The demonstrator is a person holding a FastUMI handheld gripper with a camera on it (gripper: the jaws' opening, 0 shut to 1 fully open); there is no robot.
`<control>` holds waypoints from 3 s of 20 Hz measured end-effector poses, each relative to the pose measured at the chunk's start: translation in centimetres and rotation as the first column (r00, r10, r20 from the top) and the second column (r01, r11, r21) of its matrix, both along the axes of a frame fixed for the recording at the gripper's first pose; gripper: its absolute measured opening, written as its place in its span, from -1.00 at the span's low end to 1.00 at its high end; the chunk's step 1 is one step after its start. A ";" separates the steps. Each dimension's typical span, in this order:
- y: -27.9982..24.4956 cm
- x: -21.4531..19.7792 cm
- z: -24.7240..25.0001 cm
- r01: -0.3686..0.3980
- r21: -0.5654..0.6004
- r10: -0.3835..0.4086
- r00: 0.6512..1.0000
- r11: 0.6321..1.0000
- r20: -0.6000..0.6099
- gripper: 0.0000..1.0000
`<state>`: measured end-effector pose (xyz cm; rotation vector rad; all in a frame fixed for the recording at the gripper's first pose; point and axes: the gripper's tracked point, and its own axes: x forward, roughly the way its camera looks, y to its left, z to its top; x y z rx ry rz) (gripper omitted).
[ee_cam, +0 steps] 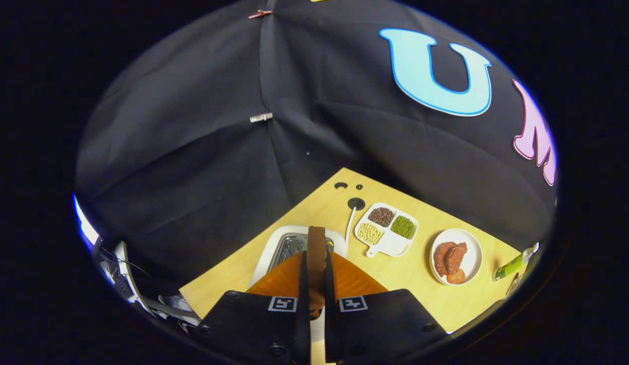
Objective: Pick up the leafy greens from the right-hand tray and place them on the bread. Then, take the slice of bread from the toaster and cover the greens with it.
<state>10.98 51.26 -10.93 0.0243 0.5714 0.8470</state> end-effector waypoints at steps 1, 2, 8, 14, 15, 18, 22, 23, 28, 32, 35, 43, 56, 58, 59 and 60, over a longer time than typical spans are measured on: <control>-0.7 0.0 1.4 0.002 0.024 -0.002 1.000 1.000 0.014 -0.70; -1.8 0.1 2.8 0.007 0.040 -0.008 0.999 0.999 0.039 -0.69; -9.1 -0.4 7.6 0.054 0.130 -0.067 0.993 0.990 0.099 -0.70; -17.8 -0.5 5.5 0.160 0.109 -0.173 0.978 0.981 0.120 -0.70; -19.1 -0.7 4.5 0.179 0.098 -0.190 0.975 0.979 0.116 -0.70; -22.7 -1.1 1.2 0.234 0.063 -0.239 0.966 0.970 0.100 -0.70; -25.7 -1.8 -4.3 0.299 0.018 -0.299 0.953 0.954 0.049 -0.70; -26.0 -2.1 -5.9 0.313 0.007 -0.314 0.949 0.950 0.026 -0.70; -24.7 -3.6 -13.1 0.374 0.026 -0.367 0.920 0.927 -0.136 -0.69; -22.8 -3.8 -15.7 0.447 0.121 -0.401 0.872 0.886 -0.281 -0.70; -22.5 -3.6 -18.1 0.517 0.163 -0.425 0.815 0.840 -0.394 -0.70; -26.4 -3.4 -25.5 0.591 0.104 -0.482 0.736 0.800 -0.476 -0.70; -32.9 -1.9 -25.7 0.478 -0.058 -0.478 0.847 0.876 -0.235 0.62; -34.4 -1.9 -23.7 0.473 -0.042 -0.471 0.861 0.880 -0.192 0.87; -35.0 -2.0 -22.6 0.468 -0.034 -0.467 0.868 0.883 -0.166 0.91; -35.5 -2.1 -21.4 0.466 -0.024 -0.464 0.875 0.885 -0.139 0.98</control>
